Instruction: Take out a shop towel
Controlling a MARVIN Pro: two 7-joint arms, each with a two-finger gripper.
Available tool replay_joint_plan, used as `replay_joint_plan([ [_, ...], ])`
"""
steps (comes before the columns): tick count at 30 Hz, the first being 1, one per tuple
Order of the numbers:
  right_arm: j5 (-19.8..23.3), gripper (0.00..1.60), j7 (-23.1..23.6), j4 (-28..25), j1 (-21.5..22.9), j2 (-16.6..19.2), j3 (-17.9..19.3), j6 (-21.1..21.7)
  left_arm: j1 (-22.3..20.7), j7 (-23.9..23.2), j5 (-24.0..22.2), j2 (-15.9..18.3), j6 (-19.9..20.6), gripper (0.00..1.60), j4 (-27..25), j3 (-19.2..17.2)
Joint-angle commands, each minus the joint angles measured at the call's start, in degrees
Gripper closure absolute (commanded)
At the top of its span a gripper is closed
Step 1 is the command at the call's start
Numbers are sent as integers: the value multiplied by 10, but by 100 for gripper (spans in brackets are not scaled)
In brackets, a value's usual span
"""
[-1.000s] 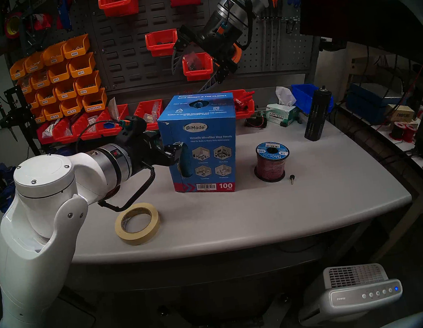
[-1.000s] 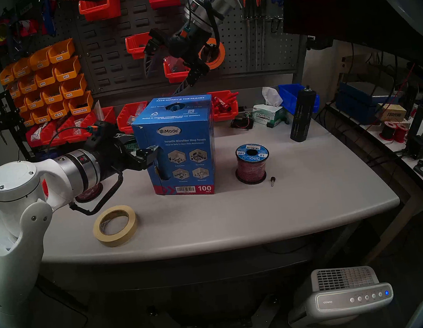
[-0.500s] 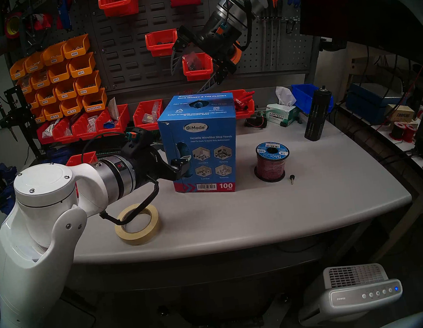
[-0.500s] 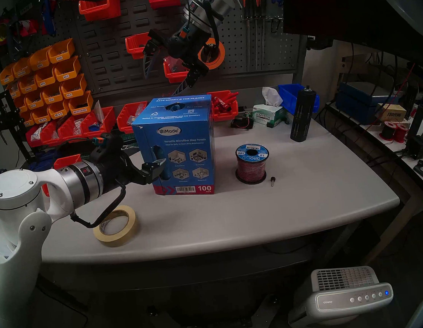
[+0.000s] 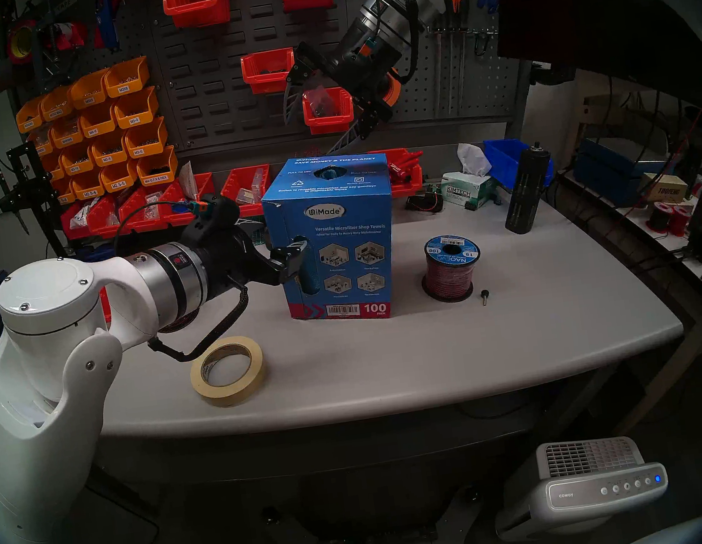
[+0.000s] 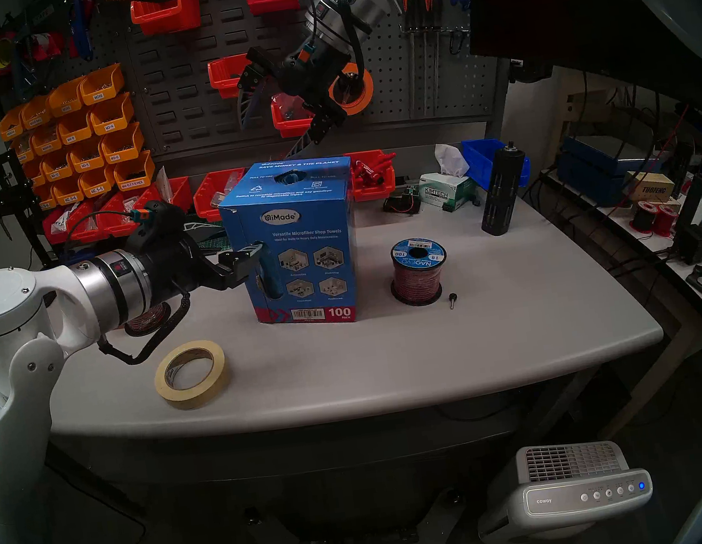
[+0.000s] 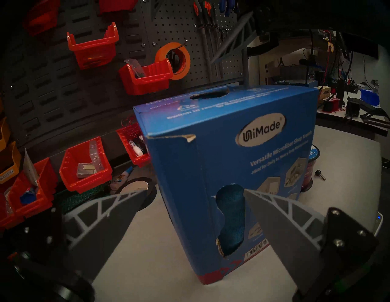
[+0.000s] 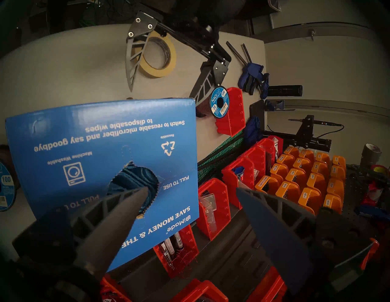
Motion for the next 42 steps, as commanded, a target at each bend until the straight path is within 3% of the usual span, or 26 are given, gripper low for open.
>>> replay_joint_plan([
  [1,6,13,26,11,26,4,2,1,-30,-8,-6,3,-19,0,-12,-59],
  [19,10,10,29,12,29,5,-2,1,-45,-29,-24,1,-32,0,-12,-84],
  [42,16,7,29,18,29,-16,-13,1,-61,-72,-53,-10,-47,0,-12,-89],
])
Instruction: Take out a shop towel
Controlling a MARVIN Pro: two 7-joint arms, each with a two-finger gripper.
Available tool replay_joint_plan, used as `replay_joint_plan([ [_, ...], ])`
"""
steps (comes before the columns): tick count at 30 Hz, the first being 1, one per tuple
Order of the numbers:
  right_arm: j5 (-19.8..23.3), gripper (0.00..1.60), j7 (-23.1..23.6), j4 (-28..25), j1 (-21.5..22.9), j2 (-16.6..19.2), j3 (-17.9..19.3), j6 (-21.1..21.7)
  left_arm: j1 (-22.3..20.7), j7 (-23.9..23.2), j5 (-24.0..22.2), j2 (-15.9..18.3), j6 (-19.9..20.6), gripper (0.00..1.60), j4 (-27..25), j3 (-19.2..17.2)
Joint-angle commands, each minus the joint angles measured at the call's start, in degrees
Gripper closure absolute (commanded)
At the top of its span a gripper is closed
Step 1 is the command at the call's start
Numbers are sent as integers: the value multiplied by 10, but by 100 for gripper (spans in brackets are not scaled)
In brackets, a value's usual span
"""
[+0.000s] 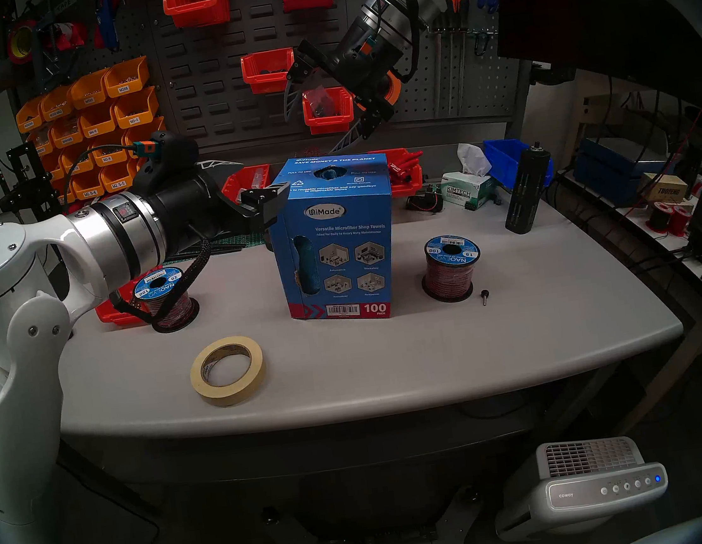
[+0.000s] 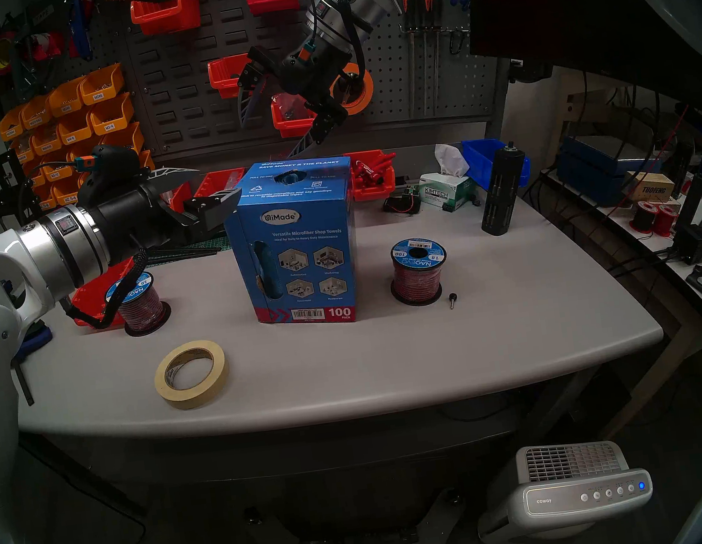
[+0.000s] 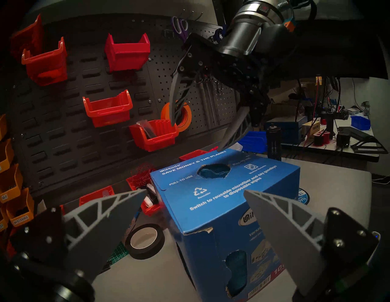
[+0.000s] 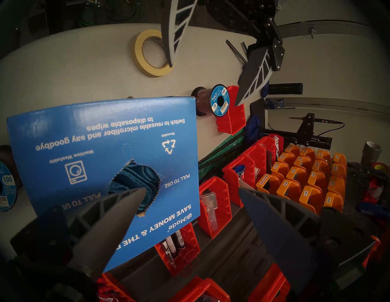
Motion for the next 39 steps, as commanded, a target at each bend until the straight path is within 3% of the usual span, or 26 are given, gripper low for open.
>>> replay_joint_plan([
  [1,4,5,28,18,25,-8,1,1,-20,-7,-5,-3,-14,0,-7,-12],
  [14,4,0,28,42,29,-23,-14,8,-20,-23,-14,-9,-16,0,-7,-17],
  [17,4,7,29,47,30,-25,-18,10,-21,-26,-15,-10,-17,0,-7,-18],
  [39,9,8,45,68,22,-58,-63,22,-21,-47,-20,-19,-19,0,-7,-29],
])
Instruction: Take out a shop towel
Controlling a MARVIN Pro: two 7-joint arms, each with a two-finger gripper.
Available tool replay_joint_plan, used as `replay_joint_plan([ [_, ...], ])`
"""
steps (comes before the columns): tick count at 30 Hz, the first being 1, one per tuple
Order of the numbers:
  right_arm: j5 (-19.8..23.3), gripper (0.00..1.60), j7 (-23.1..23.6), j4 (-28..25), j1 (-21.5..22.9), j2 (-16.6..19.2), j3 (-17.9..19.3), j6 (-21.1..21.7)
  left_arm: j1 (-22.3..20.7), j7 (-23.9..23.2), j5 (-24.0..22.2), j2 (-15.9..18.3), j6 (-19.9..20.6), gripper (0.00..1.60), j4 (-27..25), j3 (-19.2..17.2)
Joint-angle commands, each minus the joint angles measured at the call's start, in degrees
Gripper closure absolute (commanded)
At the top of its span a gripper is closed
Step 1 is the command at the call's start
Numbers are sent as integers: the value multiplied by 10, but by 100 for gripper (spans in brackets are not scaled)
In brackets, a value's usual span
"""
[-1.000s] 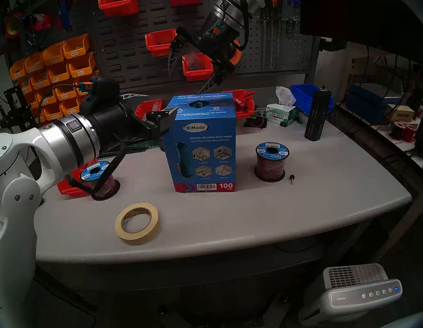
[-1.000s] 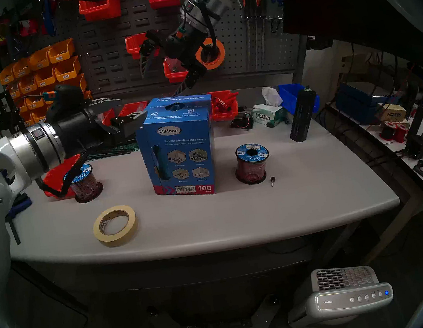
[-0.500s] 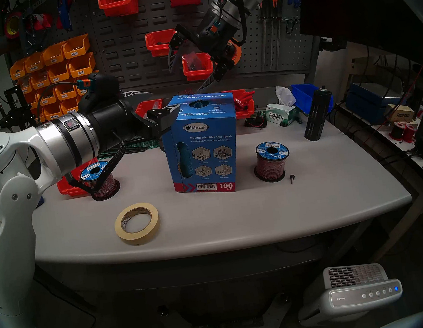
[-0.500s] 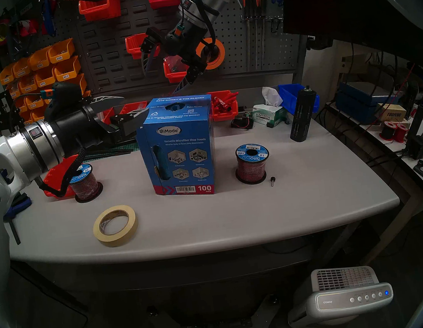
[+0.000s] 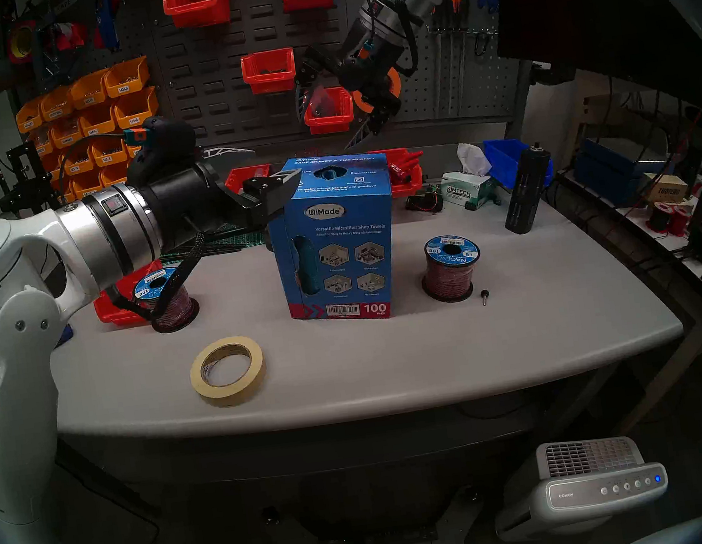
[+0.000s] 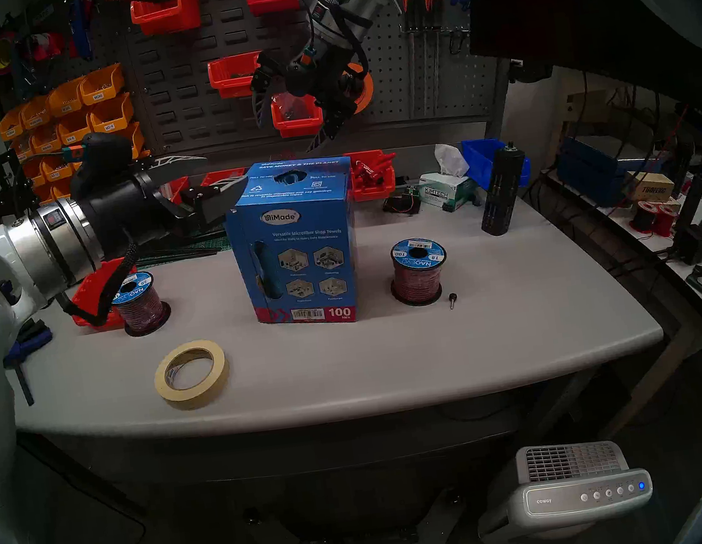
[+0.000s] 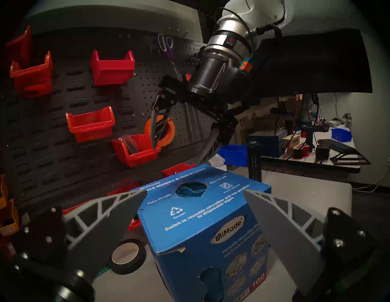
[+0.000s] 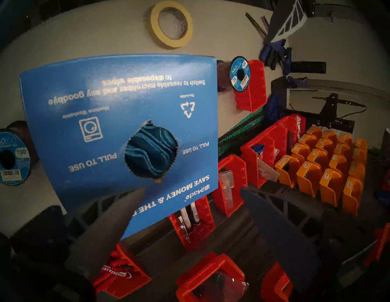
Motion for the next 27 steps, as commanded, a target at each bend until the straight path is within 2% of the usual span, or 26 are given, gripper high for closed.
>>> replay_joint_plan([
  [1,4,9,29,20,20,-9,-3,5,-14,-3,-1,-2,-11,0,-6,-13],
  [16,11,12,36,22,27,-29,-24,3,-11,-15,-1,-7,-12,0,-6,-20],
  [23,15,32,39,21,38,-35,-36,-1,-11,-22,-1,-10,-13,0,-6,-24],
  [26,16,34,39,20,40,-36,-39,-2,-12,-24,-1,-11,-13,0,-6,-25],
  [27,16,52,39,19,42,-38,-41,-3,-12,-25,-1,-11,-13,0,-6,-26],
])
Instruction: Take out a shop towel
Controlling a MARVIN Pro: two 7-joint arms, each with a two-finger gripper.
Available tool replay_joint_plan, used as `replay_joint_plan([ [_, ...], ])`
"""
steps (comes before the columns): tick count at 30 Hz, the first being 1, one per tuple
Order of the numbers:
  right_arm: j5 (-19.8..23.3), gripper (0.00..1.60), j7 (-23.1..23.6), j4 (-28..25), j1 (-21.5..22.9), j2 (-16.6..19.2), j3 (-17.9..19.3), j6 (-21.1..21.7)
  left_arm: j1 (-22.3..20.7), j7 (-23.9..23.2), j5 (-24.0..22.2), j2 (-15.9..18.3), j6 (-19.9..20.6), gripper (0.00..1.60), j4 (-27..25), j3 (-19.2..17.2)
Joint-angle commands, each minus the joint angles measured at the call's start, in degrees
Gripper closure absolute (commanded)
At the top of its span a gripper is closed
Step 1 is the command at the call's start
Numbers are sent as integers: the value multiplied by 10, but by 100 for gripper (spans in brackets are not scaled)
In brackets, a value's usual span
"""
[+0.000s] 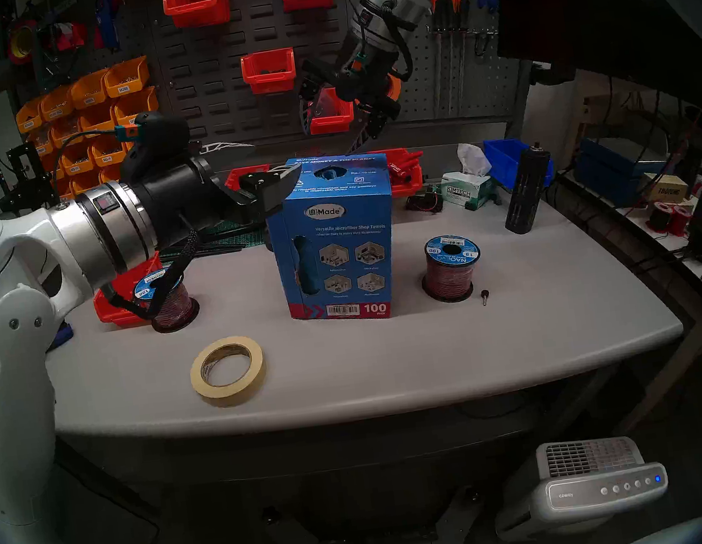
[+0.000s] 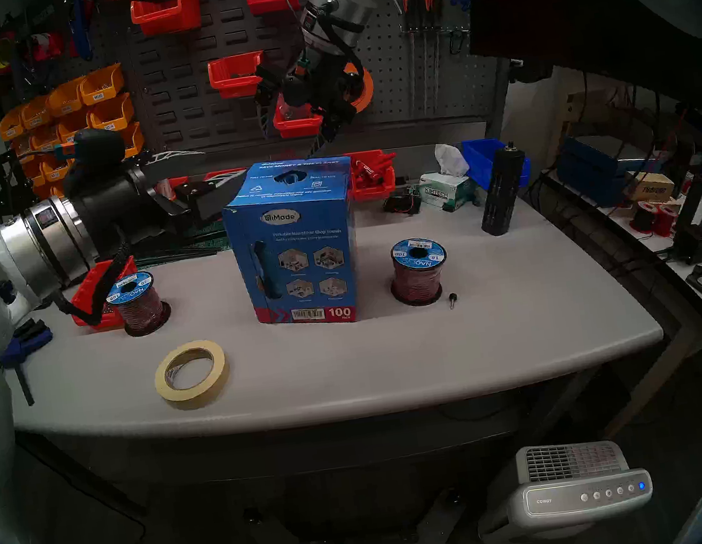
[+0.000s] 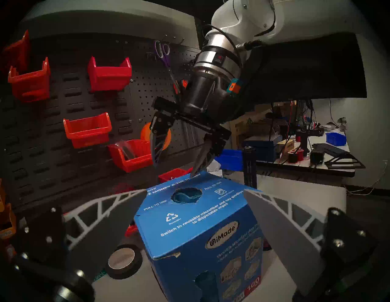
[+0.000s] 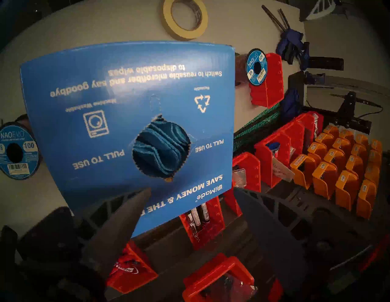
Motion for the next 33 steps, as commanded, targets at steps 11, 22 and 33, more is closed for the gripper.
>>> replay_joint_plan([
  [11,6,68,29,4,42,-11,-16,-18,-12,-10,1,-4,-12,0,-6,-15],
  [22,8,70,18,-8,42,-29,-32,-19,-10,-20,1,-8,-13,0,-6,-17],
  [33,10,67,17,-17,44,-43,-49,-19,-8,-27,2,-12,-13,0,-6,-23],
])
